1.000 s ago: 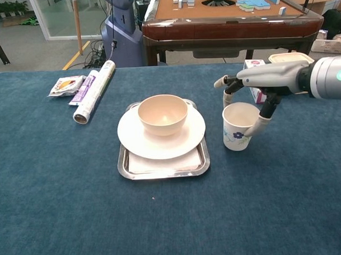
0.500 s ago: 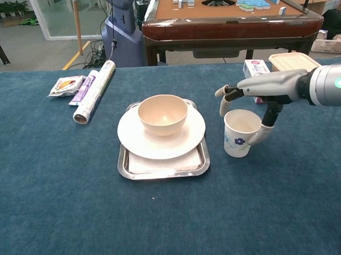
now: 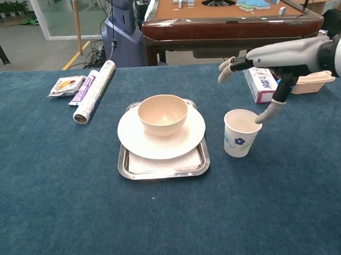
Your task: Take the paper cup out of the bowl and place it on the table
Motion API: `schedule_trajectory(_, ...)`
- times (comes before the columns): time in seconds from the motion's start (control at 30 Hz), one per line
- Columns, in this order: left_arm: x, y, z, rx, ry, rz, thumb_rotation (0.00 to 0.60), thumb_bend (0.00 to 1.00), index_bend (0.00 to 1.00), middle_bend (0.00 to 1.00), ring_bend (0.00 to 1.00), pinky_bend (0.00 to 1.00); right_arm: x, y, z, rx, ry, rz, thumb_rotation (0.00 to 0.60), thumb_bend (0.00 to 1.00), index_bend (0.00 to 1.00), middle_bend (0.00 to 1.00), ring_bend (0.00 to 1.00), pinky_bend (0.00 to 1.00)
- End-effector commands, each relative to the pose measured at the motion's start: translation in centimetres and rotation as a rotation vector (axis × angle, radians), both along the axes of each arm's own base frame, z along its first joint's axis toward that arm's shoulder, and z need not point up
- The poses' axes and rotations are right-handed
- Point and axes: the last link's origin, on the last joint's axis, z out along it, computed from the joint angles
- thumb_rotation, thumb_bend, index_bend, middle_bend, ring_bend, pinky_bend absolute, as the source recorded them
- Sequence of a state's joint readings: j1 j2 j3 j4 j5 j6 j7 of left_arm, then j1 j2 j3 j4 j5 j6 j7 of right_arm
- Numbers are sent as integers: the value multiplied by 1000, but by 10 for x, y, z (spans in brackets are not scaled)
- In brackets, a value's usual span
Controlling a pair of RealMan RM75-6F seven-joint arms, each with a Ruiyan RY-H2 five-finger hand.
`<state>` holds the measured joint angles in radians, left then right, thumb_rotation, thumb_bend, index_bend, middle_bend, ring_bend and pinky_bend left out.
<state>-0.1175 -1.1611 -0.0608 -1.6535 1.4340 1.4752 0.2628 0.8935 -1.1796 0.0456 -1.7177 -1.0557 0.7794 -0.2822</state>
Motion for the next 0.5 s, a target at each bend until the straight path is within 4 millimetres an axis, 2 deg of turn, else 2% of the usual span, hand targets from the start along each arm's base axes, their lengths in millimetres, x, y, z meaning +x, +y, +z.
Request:
schedule_trajectory(0.03, 0, 0, -2, -12, 0, 0, 600, 353, 0, 0, 0, 103, -6, 9, 20, -102, 9, 41, 600, 183, 0, 0, 0, 0)
schedule_trajectory(0.27, -2, 3, -5, -32, 8, 8, 600, 354, 0, 0, 0, 103, -33, 37, 43, -290, 27, 52, 600, 193, 0, 0, 0, 0)
schedule_trajectory(0.5, -2, 5, -8, -35, 17, 11, 600, 353, 0, 0, 0, 103, -82, 62, 48, -385, 3, -17, 600, 193, 0, 0, 0, 0)
